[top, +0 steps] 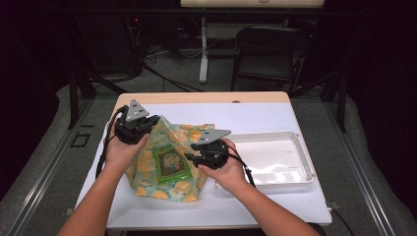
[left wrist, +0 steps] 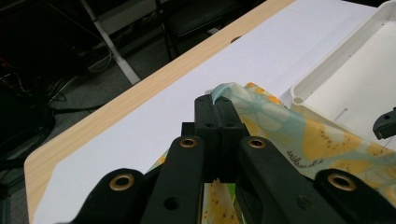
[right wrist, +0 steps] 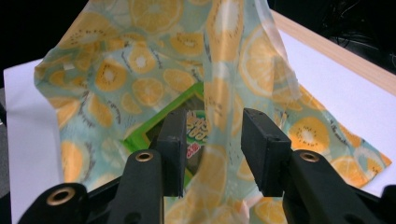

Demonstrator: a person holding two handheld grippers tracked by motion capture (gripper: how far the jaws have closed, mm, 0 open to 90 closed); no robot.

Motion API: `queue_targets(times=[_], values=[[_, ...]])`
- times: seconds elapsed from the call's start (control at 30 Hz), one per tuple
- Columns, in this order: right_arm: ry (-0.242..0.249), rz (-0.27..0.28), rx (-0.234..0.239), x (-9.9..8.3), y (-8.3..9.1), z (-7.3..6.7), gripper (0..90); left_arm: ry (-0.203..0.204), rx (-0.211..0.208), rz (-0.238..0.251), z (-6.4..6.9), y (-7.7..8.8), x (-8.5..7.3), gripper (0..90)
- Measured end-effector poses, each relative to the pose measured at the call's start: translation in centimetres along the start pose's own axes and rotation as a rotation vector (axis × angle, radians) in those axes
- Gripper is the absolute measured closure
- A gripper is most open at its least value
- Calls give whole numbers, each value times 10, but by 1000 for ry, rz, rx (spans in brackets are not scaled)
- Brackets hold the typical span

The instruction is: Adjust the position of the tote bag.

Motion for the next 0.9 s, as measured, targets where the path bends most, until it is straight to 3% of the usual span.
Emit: queue_targets(times=[0.4,0.57,0.7,0.8,0.9], values=[[-12,0,2,14,-7,3,627,2,8,-21,-6,-9,7,900],[-51,-5,1,19,-16,11,600,33,1,-23,-12,-16,7,900],[-94,-15,33,21,-26,15,582,59,-7,-18,-15,-22,8,900],[-99,-23,47,21,-32,16,578,61,-8,-20,-15,-25,9,900],[-100,-47,26,20,-43,20,563,67,-10,-19,-17,-29,10,900]])
Point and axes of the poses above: each handheld gripper's, and its own axes: y roughly backward along the jaws, x roughly out of its top, z roughly to its right, the point moved 10 cm from there along -y, roughly forward along the jaws, and after that the axes turned 14 degrees about -z, right-handed, at the moved point
